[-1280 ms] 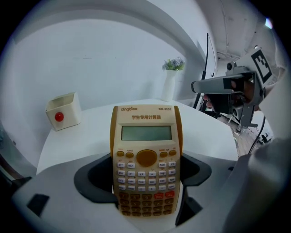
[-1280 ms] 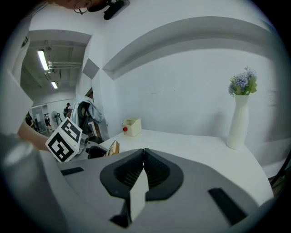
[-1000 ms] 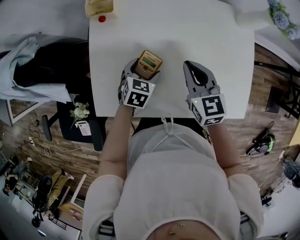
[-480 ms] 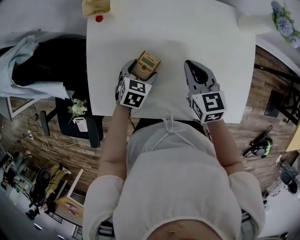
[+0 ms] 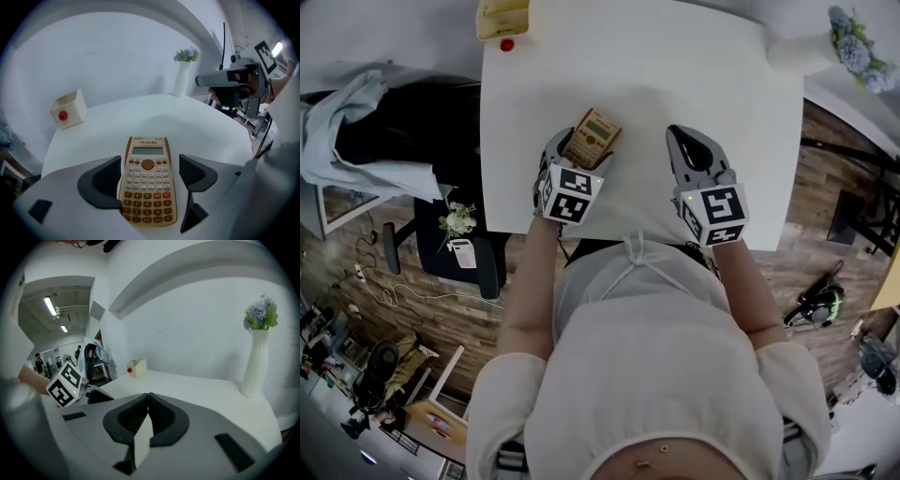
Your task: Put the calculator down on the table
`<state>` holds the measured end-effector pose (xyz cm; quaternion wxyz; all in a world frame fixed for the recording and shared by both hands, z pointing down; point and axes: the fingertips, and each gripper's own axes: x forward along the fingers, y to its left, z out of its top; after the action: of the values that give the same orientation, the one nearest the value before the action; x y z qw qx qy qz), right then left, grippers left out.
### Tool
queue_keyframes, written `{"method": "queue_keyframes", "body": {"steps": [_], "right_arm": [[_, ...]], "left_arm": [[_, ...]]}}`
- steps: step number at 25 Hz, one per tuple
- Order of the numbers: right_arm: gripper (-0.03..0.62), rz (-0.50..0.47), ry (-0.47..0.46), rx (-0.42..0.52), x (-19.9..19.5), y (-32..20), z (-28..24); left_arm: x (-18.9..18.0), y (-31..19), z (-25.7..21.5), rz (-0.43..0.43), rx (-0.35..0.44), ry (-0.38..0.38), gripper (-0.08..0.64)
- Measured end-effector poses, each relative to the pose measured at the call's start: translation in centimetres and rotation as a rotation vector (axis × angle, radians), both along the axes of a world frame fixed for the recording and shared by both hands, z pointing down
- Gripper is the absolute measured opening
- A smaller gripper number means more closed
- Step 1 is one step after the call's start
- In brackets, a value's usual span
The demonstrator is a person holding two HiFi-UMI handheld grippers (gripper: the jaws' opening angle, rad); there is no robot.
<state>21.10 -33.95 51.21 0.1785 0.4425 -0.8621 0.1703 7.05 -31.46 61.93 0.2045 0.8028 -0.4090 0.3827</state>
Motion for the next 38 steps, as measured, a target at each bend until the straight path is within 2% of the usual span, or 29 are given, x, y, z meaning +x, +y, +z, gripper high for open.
{"method": "queue_keyframes", "body": {"steps": [4, 7, 11, 14, 18, 21, 24, 32, 38], "right_arm": [[0.005, 0.013, 0.010, 0.034, -0.1, 0.0, -1.6], [0.006, 0.024, 0.017, 0.067, -0.2, 0.1, -3.1], [0.005, 0.038, 0.025, 0.114, -0.3, 0.6, -5.2], [0.006, 0.046, 0.019, 0.156, -0.5, 1.0, -6.9], [0.005, 0.041, 0.013, 0.209, -0.7, 1.5, -9.2], [0.005, 0.040, 0.010, 0.255, -0.8, 1.7, -11.0], [0.005, 0.043, -0.007, 0.287, -0.7, 2.0, -12.7], [0.005, 0.050, -0.061, 0.392, -0.5, 2.5, -16.7], [0.005, 0.048, -0.060, 0.434, -1.0, 2.5, -17.8]], "left_arm": [[-0.1, -0.2, -4.2, -0.013, 0.099, 0.082, 0.390], [-0.7, -0.8, -7.7, -0.031, 0.184, 0.117, 0.260], [-0.8, -1.2, -11.8, -0.028, 0.288, 0.158, 0.197], [-1.1, -1.2, -14.8, -0.016, 0.369, 0.187, 0.115], [-2.0, -1.4, -18.8, -0.039, 0.458, 0.237, 0.048], [-2.9, -1.4, -21.6, -0.069, 0.504, 0.283, 0.030], [-3.6, -1.3, -24.2, -0.068, 0.561, 0.294, 0.021], [-3.5, -0.2, -31.2, 0.025, 0.710, 0.370, 0.018], [-3.6, -0.3, -31.9, 0.036, 0.701, 0.375, 0.018]]}}
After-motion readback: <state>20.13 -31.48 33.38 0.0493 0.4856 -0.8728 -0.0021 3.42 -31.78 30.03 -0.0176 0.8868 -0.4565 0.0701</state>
